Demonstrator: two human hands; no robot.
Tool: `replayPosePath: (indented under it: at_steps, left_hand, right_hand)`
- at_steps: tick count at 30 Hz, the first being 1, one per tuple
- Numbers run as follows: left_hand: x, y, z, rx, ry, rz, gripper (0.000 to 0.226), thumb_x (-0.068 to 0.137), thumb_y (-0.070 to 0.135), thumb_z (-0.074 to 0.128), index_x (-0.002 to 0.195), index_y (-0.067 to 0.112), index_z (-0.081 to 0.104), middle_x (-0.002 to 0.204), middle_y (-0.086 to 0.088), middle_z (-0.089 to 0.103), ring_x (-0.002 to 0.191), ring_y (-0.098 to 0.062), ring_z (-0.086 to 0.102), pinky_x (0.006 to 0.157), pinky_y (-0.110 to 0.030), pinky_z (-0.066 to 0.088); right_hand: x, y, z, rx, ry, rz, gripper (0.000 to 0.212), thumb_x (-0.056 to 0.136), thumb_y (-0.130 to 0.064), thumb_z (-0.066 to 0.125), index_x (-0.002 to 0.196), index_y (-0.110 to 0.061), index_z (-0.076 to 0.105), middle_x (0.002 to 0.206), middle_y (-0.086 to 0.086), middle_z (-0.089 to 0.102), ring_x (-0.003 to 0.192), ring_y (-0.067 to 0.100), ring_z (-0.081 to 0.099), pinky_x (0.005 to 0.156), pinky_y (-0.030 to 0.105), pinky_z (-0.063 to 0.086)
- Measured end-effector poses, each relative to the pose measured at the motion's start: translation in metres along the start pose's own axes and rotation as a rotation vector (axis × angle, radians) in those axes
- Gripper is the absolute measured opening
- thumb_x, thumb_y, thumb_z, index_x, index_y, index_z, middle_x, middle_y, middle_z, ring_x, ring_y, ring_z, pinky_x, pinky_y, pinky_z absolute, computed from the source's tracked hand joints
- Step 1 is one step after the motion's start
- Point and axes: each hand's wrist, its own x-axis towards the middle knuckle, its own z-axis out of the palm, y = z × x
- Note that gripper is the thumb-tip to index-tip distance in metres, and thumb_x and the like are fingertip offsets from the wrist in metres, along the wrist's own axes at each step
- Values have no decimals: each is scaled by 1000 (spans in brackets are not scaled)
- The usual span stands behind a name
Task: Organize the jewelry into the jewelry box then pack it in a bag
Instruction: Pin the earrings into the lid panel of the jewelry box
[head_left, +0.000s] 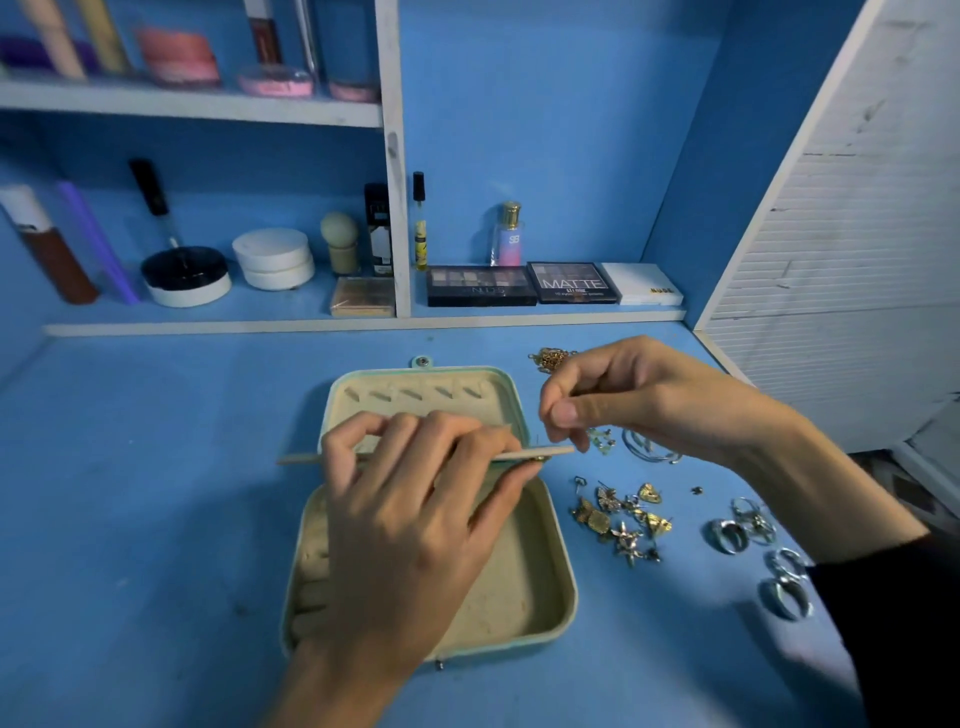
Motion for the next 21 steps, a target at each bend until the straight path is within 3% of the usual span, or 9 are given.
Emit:
replayPosePath:
  at_steps: [10, 21]
  left_hand:
    - [-2, 0, 2, -8, 40, 3, 19, 89, 39, 67, 82, 21, 66, 76, 6, 62, 71, -16, 52, 81, -33, 30]
    - [-2, 1, 2, -2, 54, 8, 21, 89, 39, 66, 79, 22, 69, 74, 8, 62, 68, -16, 53, 80, -33, 31]
  right_hand:
    - [1, -12, 5, -99, -71, 62, 3, 79, -5, 63, 79, -5, 66, 65, -5, 63, 59, 4, 55, 60, 18, 46]
    - [2, -16, 6, -129, -99, 85, 6, 79, -7, 61, 79, -5, 66, 68, 0, 64, 60, 5, 57, 60, 21, 49]
